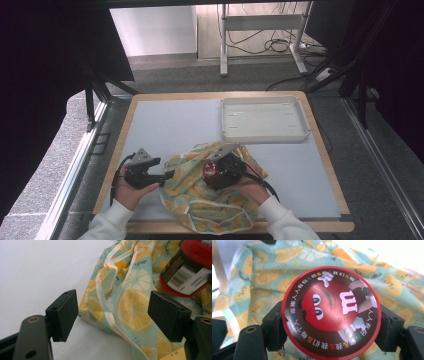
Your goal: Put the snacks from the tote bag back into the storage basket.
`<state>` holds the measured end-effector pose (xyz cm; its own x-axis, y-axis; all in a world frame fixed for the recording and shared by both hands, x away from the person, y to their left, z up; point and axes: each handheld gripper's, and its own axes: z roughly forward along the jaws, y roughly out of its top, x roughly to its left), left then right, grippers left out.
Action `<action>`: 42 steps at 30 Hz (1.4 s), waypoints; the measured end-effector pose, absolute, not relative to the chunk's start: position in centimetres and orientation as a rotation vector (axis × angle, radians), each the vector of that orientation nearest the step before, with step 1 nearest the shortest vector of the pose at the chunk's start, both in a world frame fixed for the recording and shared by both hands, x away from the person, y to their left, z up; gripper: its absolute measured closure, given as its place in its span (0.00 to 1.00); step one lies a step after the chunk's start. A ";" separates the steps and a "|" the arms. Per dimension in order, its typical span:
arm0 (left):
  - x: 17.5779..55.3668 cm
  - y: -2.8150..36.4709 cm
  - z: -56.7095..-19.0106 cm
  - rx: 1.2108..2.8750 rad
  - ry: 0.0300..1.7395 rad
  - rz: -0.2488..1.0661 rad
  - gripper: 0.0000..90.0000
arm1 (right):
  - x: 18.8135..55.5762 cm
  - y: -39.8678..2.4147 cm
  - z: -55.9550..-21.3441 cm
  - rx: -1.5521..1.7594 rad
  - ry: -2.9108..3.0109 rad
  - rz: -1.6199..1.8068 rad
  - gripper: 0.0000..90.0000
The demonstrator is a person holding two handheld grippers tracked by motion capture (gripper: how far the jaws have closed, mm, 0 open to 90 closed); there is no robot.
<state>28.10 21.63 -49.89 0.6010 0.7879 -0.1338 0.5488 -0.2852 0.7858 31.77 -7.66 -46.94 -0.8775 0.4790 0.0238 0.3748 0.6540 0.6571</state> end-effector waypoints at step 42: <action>28.2 21.6 -50.1 1.985 1.052 0.346 0.28 | 33.5 -10.0 -39.5 0.717 2.583 1.212 0.28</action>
<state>28.18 21.63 -50.09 0.6092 0.7815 -0.1348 0.5492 -0.2931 0.7826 33.53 -10.04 -39.46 -0.8626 0.5053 0.0248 0.3420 0.5464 0.7645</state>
